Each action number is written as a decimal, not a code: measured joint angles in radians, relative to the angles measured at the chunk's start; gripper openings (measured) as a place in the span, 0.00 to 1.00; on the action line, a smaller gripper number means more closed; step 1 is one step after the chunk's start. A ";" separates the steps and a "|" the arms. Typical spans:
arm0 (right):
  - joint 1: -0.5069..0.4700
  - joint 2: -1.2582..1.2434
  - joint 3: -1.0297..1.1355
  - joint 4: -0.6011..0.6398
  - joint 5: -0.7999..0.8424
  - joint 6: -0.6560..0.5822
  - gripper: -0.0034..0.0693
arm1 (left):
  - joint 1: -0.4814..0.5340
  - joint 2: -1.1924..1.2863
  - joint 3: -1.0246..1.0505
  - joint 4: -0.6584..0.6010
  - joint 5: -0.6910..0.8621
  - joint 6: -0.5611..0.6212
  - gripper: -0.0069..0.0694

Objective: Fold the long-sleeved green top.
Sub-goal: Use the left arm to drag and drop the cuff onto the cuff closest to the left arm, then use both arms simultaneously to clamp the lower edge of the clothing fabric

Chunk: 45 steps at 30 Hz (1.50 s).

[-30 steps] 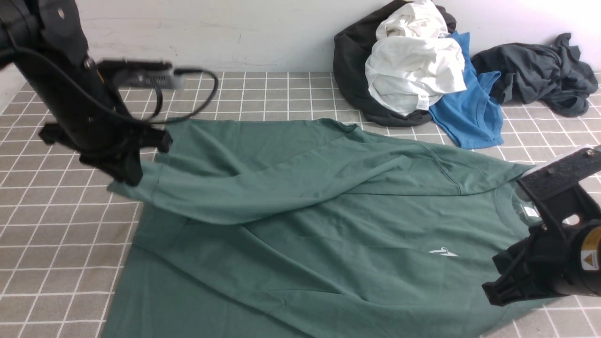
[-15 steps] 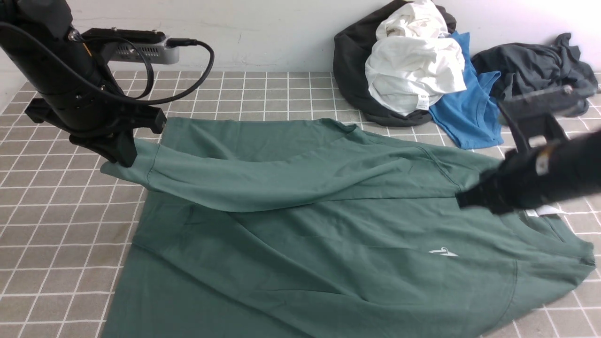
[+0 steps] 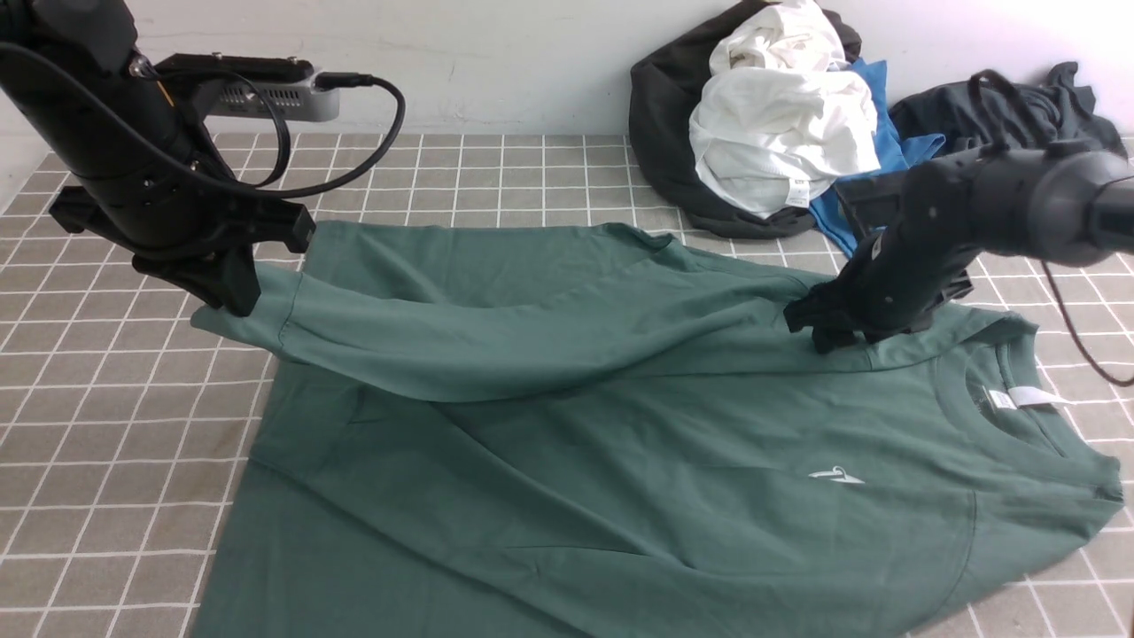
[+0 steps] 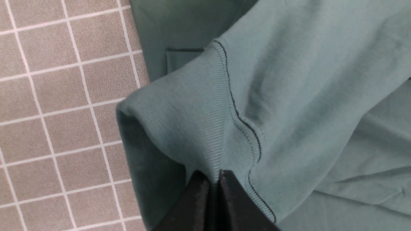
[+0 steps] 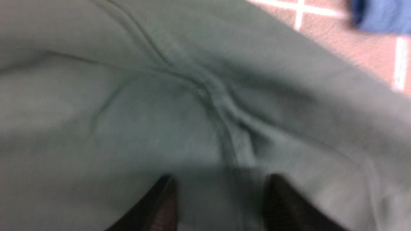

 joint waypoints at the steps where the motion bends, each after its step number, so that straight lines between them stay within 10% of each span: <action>1: 0.000 0.010 -0.013 -0.001 0.017 0.000 0.48 | 0.000 0.000 0.000 0.000 0.000 0.000 0.10; 7: -0.001 0.010 -0.030 -0.034 0.081 -0.083 0.09 | 0.000 0.000 0.005 0.000 0.000 0.000 0.10; 11: -0.031 -0.018 -0.029 -0.099 0.105 -0.088 0.04 | 0.000 0.000 0.023 0.002 -0.001 0.000 0.10; 21: -0.148 -0.064 -0.026 0.083 0.140 -0.247 0.05 | 0.000 0.000 0.183 0.030 -0.070 0.040 0.17; 33: -0.116 -0.261 -0.022 0.213 0.263 -0.308 0.33 | -0.073 -0.119 0.304 0.040 -0.105 0.100 0.64; 45: 0.052 -0.569 -0.021 0.439 0.315 -0.523 0.27 | -0.337 -0.308 0.871 0.100 -0.352 0.654 0.66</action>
